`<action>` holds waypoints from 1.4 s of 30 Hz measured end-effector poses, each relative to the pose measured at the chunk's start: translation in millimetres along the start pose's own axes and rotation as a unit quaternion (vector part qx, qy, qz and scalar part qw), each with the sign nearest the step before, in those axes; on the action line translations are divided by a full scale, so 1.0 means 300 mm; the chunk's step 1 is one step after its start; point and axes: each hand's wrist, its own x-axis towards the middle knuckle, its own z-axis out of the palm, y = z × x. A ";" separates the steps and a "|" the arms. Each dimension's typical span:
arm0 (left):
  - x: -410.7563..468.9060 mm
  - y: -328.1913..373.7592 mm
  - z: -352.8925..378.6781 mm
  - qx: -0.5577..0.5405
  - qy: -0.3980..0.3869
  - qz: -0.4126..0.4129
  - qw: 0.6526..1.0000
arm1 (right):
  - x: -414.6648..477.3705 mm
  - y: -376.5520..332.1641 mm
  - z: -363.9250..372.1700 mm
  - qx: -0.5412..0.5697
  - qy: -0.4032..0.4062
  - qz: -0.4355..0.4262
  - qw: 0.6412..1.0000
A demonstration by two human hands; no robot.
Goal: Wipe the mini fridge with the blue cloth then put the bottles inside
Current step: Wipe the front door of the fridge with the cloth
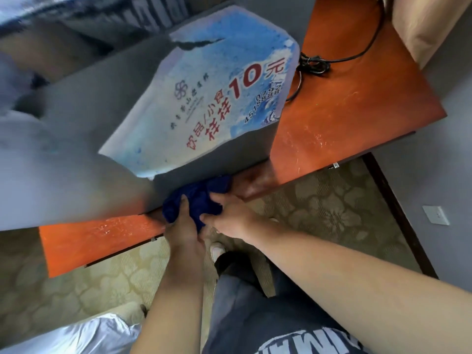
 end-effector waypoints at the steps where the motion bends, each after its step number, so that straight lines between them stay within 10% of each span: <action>1: 0.008 0.022 -0.043 -0.014 0.011 0.004 1.000 | -0.004 -0.025 0.037 -0.011 -0.026 -0.006 1.000; 19: -0.168 0.032 0.118 0.046 -0.134 0.051 0.989 | -0.141 0.074 -0.090 0.150 0.158 -0.072 0.973; 31: -0.105 0.162 -0.252 -0.031 -0.015 0.096 0.995 | -0.111 -0.105 0.176 -0.002 -0.055 -0.108 0.993; 42: -0.019 -0.131 0.289 0.108 -0.120 -0.021 0.987 | -0.115 0.160 -0.240 0.093 0.067 0.011 0.993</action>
